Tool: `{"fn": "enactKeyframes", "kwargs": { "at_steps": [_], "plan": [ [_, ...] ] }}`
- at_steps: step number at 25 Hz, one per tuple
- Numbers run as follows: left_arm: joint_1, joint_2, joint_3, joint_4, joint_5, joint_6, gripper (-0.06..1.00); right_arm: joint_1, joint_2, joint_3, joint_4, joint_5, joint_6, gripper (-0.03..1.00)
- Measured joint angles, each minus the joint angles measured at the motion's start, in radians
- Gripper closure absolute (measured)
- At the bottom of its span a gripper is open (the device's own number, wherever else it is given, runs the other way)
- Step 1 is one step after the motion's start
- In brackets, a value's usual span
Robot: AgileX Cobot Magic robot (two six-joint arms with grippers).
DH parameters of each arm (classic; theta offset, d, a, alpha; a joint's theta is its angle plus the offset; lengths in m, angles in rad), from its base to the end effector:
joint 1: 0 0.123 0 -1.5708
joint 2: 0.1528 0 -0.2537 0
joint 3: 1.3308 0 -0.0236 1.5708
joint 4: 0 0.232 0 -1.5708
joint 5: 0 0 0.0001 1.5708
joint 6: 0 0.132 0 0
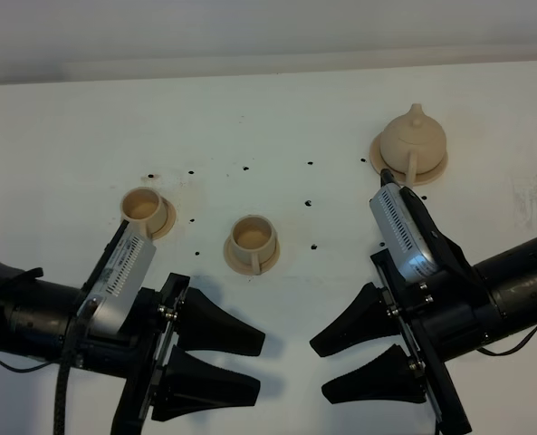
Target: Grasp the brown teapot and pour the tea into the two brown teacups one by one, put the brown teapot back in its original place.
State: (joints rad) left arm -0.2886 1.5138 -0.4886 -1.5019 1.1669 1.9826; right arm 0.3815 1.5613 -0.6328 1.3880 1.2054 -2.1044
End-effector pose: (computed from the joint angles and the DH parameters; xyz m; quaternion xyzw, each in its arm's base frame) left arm 0.1615 -0.1743 0.1557 0.4605 0.6820 -0.4985 0.2727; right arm 0.1619 0.1956 0.1668 -0.5904 0.5841 0.4805 0.2816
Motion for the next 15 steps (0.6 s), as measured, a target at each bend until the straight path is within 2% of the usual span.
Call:
{"fn": "enactKeyframes", "kwargs": {
  "at_steps": [12,15],
  "plan": [
    [0.000,0.000,0.000,-0.020,0.000,0.028,0.46,0.000,0.000,0.000,0.000,0.000,0.018,0.56],
    [0.000,0.000,0.000,-0.021,-0.001,0.067,0.46,0.000,0.000,0.000,0.000,0.000,0.018,0.56]
  ]
}}
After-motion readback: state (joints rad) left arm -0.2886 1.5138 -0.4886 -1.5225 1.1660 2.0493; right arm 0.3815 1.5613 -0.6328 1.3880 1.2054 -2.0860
